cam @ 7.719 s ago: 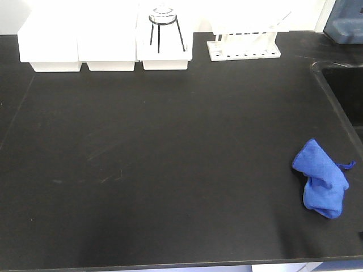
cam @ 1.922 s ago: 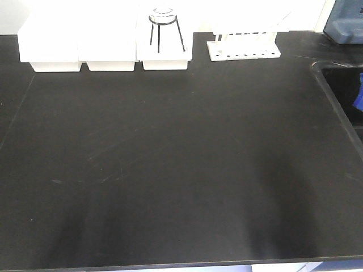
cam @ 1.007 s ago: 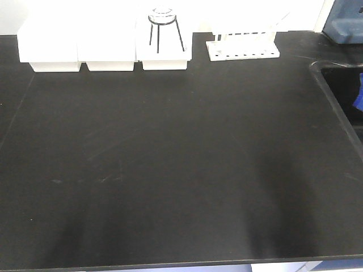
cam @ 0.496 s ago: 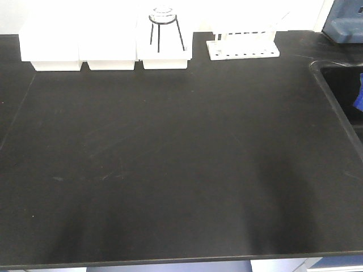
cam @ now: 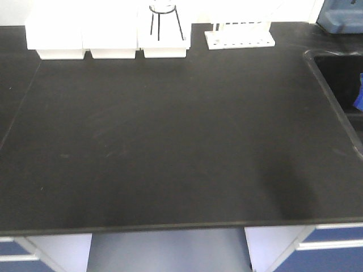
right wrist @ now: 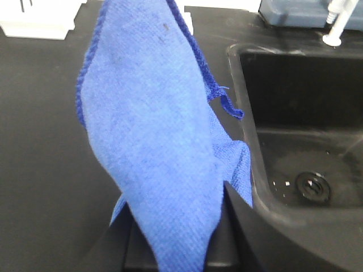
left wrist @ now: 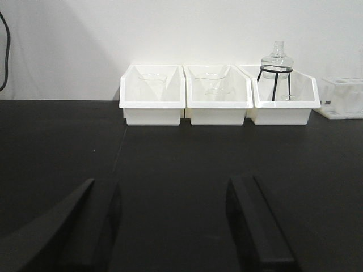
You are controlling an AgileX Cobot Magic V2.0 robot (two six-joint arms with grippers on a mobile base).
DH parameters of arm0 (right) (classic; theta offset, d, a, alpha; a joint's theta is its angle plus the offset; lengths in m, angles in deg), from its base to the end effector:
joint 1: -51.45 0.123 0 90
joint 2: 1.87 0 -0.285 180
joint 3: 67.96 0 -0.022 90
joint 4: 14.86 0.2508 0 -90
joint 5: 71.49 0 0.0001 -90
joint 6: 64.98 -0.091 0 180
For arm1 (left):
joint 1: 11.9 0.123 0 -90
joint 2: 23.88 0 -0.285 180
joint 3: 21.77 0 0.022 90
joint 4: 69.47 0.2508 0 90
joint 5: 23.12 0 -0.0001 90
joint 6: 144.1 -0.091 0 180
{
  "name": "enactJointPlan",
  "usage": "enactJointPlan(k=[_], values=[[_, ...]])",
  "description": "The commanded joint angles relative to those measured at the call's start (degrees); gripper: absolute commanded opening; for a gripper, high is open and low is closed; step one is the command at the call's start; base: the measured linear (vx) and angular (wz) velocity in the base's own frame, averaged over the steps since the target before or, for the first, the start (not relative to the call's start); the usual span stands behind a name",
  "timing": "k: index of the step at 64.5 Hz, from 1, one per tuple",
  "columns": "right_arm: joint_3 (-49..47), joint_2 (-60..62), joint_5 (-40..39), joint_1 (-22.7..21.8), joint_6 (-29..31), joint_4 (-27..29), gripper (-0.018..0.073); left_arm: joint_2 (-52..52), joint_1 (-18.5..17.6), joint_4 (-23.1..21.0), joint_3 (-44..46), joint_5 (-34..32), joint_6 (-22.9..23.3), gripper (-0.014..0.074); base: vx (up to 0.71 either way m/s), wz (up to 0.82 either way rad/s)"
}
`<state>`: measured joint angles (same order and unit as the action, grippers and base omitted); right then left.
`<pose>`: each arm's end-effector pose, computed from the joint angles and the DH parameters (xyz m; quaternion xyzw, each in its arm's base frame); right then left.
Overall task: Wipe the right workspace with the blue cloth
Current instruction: 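Drive the base away and turn toward the other black bench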
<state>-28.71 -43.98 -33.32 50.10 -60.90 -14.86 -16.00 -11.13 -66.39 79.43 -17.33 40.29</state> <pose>0.1123 -0.0026 0.3286 -0.0206 0.8637 -0.0239 0.5030 0.0577 0.0013 0.1946 -0.0151 0.7220 -0.0014 0.6918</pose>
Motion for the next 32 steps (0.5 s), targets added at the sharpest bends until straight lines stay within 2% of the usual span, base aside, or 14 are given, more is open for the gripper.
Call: enactJointPlan(k=[1, 32], values=[[-1.79, -0.07, -4.06, -0.21, 0.55, 0.00, 0.0003, 0.60, -0.30, -0.18, -1.75, -4.71, 0.44, 0.0523, -0.19, 0.01], [-1.79, -0.07, -4.06, -0.21, 0.55, 0.00, 0.0003, 0.60, -0.30, -0.18, -1.75, -4.71, 0.44, 0.0523, -0.24, 0.02]])
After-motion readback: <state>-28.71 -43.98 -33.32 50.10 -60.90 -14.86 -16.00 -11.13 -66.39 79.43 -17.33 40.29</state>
